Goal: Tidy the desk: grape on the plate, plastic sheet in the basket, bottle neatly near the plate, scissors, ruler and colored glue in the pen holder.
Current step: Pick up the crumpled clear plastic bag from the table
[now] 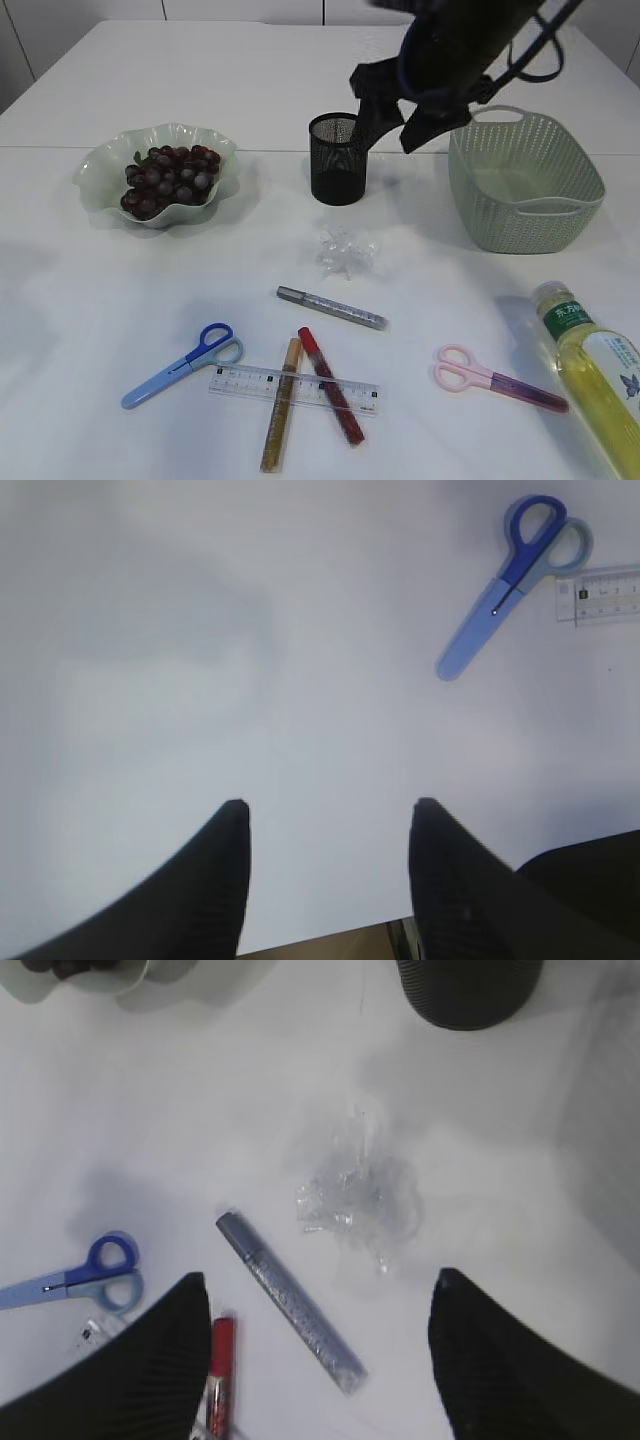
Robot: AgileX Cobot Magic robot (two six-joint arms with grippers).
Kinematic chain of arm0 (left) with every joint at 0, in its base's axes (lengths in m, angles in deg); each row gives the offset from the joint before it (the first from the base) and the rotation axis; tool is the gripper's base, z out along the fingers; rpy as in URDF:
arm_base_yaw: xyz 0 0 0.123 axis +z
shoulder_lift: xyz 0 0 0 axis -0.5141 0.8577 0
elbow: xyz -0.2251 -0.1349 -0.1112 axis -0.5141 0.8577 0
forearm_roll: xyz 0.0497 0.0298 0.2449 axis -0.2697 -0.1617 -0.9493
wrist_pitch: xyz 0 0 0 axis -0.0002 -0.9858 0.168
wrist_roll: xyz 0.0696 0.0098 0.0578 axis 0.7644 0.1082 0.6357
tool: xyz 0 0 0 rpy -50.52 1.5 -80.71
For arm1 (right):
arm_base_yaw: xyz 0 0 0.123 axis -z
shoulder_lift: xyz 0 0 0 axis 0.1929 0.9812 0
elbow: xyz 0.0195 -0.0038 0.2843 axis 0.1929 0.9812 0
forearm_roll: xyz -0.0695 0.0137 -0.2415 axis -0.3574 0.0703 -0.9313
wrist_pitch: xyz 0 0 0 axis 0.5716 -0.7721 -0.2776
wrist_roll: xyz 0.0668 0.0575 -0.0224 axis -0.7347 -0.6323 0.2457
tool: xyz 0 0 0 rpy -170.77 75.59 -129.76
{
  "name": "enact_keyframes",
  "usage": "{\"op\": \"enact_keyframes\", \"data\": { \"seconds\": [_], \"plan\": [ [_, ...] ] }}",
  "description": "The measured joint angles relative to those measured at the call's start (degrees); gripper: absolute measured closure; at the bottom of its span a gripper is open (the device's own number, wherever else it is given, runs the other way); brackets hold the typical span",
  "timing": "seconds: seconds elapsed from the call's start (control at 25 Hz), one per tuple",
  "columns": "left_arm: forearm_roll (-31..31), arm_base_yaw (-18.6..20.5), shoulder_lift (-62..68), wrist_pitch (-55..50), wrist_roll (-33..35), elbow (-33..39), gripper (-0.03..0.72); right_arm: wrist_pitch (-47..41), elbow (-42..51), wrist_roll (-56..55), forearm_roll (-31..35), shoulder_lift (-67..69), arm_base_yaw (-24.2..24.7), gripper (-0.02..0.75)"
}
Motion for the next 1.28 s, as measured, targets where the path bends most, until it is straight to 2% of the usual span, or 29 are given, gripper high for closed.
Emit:
{"op": "enact_keyframes", "data": {
  "seconds": [0.16,0.32,0.6,0.96,1.28],
  "plan": [
    [0.0,0.0,0.0,-0.4,0.0,0.0,0.321,-0.5,-3.8,3.3,0.0,7.1,-0.8,0.137],
    [0.0,0.0,0.0,-0.5,0.0,0.0,0.323,-0.5,-4.1,6.3,0.0,10.8,-0.9,0.11],
    [0.0,0.0,0.0,-0.4,0.0,0.0,0.328,1.4,-4.4,9.3,0.1,14.5,-0.9,0.108],
    [0.0,0.0,0.0,-0.4,0.0,0.0,0.337,3.5,-4.5,12.6,3.7,19.0,-0.9,0.108],
    [0.8,0.0,0.0,-0.4,-0.4,0.0,0.337,5.2,-4.5,13.0,4.2,21.8,-0.9,0.134]
  ]
}}
